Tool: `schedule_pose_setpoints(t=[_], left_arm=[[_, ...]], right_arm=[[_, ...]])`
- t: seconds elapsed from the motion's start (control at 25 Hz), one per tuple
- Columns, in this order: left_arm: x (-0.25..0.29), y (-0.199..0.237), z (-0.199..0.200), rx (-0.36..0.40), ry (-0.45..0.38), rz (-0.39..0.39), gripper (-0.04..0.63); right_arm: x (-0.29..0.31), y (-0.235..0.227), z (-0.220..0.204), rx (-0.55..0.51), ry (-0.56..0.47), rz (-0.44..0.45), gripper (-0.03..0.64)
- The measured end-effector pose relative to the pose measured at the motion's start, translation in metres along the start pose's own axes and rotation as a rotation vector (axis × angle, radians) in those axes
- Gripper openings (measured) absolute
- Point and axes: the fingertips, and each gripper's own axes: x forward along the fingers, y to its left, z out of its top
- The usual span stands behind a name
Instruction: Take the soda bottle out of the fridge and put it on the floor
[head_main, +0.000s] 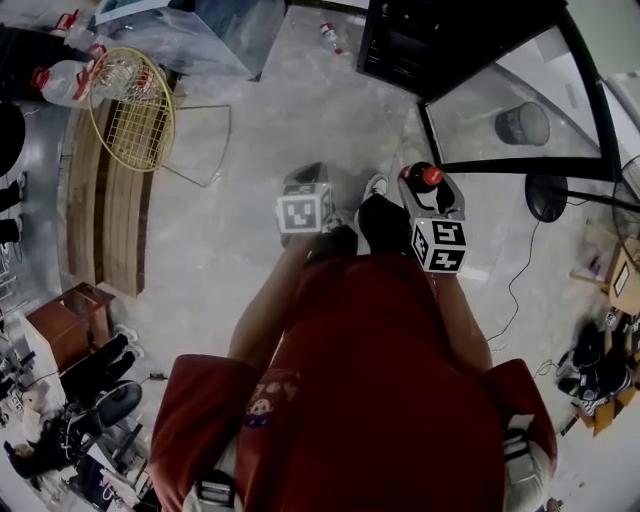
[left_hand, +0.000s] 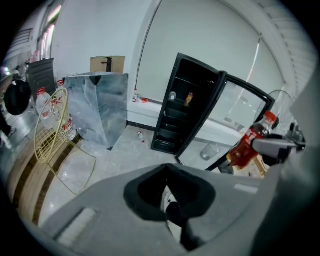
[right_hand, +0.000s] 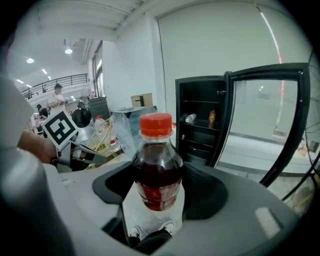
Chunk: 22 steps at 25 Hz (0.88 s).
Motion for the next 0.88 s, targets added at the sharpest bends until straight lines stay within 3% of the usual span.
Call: schedule_pose_setpoints(t=[0.36,0.88], left_arm=[[0.010,-0.027,-0.006,-0.005,-0.010,0.025,0.000],[0.056,-0.085,0.011,-0.029,-0.005,0.035,0.001]], right_arm=[[-0.003,-0.016,-0.002,-0.030,0.007,0.049,0.298],[0.016,-0.089,-0.004,-0.028,0.034,0.116,0.298]])
